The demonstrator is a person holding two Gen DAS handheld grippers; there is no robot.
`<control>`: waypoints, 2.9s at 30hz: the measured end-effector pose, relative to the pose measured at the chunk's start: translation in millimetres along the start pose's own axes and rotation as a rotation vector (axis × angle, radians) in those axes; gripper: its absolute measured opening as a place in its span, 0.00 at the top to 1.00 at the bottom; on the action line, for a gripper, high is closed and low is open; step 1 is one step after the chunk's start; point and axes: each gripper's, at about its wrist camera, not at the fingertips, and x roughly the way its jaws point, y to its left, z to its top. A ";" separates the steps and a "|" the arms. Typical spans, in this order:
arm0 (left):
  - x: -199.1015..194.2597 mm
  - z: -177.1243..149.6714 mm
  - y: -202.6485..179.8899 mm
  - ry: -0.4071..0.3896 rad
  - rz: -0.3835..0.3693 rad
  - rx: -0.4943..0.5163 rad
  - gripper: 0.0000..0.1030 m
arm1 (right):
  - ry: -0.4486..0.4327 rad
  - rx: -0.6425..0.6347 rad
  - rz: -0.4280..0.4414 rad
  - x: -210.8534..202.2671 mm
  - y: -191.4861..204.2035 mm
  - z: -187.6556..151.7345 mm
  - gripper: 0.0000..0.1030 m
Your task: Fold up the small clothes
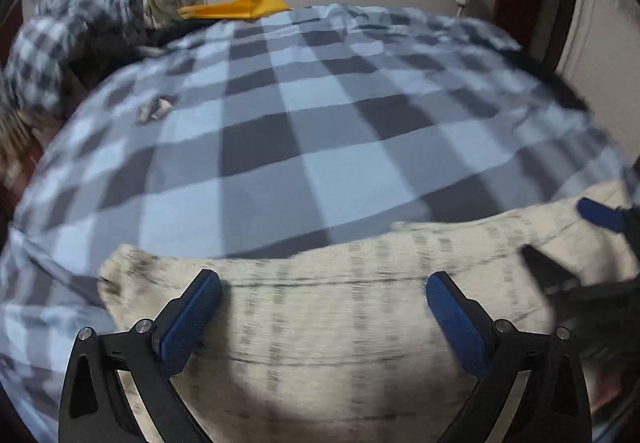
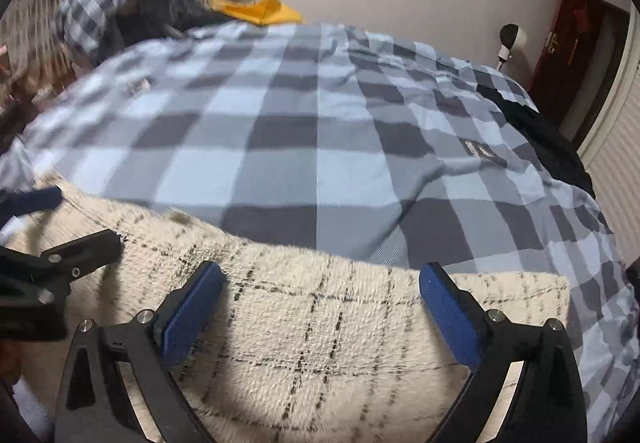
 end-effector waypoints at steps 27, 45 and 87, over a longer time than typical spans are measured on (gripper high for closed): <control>-95.1 -40.2 25.4 0.188 -0.006 0.097 0.00 | 0.128 0.517 -0.010 -93.4 -120.8 -32.6 0.01; -16.5 -116.5 141.3 0.654 -0.113 -0.228 0.00 | 0.567 -0.048 0.156 -45.8 -69.0 -96.2 0.01; -54.4 -46.0 60.6 0.266 0.203 -0.124 0.00 | 0.274 0.880 -0.067 -61.5 -232.1 -89.4 0.01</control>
